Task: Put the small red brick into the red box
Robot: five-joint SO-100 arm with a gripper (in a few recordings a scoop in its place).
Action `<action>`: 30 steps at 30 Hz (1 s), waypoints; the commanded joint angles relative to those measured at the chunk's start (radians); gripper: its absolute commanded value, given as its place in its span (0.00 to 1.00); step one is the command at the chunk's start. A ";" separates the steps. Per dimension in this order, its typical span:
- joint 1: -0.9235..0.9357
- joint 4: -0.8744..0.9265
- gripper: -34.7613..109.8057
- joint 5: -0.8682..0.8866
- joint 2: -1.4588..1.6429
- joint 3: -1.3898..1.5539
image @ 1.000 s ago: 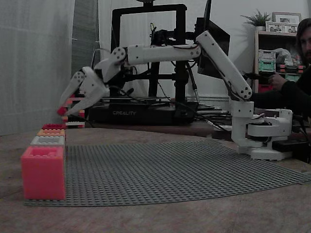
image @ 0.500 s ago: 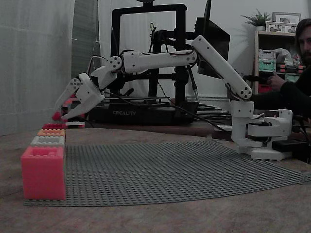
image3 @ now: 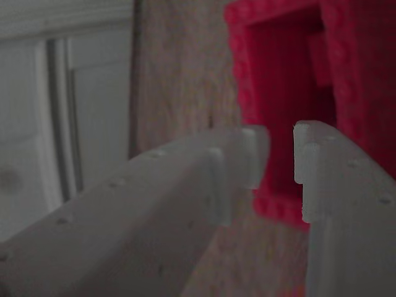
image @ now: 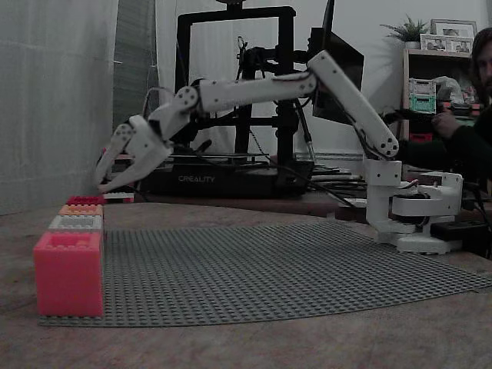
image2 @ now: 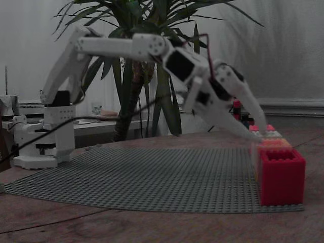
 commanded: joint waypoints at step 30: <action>-0.198 0.440 0.24 0.123 2.025 1.810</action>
